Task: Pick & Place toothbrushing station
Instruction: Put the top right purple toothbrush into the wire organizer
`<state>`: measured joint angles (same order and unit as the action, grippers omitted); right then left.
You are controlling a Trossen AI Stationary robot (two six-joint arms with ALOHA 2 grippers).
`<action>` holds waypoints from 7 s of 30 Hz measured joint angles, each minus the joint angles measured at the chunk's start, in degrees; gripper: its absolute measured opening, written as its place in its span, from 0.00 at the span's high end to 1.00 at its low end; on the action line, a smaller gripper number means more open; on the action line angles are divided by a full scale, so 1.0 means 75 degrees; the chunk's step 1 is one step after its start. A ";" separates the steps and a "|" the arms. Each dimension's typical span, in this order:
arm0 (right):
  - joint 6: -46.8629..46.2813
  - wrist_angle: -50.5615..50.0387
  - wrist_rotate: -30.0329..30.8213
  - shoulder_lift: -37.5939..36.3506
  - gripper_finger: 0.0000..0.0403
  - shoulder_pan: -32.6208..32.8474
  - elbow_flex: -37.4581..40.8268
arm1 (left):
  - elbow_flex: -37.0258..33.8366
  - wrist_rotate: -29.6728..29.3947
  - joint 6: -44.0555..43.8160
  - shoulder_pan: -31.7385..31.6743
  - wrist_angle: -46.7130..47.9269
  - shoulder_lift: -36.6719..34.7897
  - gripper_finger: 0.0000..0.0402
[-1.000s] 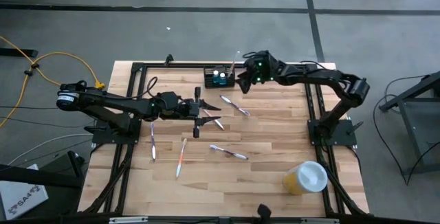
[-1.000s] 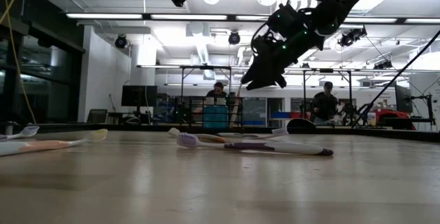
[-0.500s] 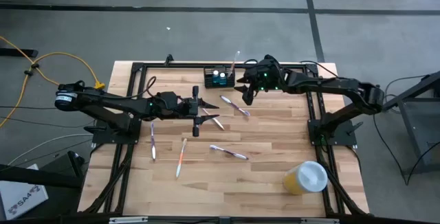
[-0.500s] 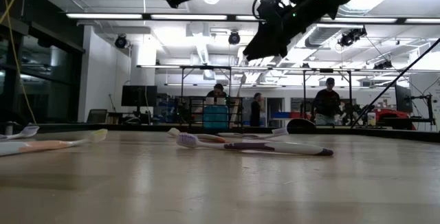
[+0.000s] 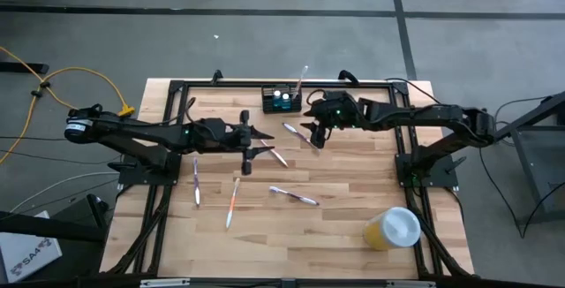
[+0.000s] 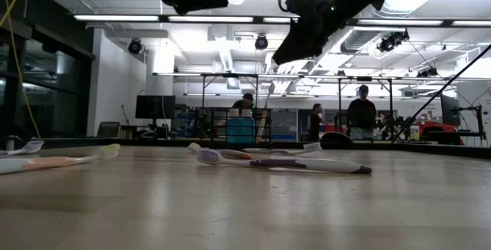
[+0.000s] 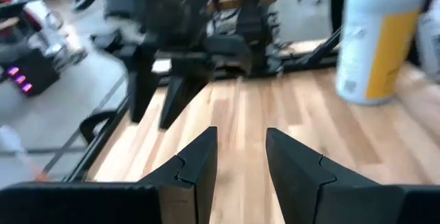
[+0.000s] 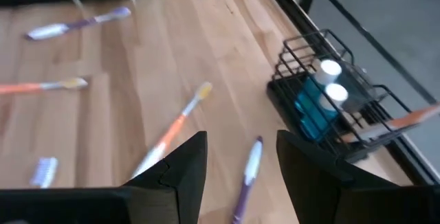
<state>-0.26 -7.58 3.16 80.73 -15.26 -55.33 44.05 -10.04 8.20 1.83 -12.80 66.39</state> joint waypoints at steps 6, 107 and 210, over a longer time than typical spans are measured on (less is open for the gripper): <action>-0.0005 -0.0893 0.0465 0.0006 0.58 0.0006 0.0000 | 0.0000 -0.0198 -0.0132 -0.0003 0.0324 0.0000 0.70; -0.1240 -0.0835 -0.1425 0.3981 0.58 -0.0854 -0.1186 | 0.0000 -0.0259 -0.0294 -0.0003 0.1423 -0.0003 0.70; -0.0314 -0.1177 0.0207 0.4322 0.83 -0.0167 -0.1183 | 0.0002 -0.0236 -0.0352 0.0183 0.1423 -0.0003 0.70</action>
<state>-2.61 -16.40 4.71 113.14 -16.51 -64.20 44.07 -11.81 5.56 3.19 -2.13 66.37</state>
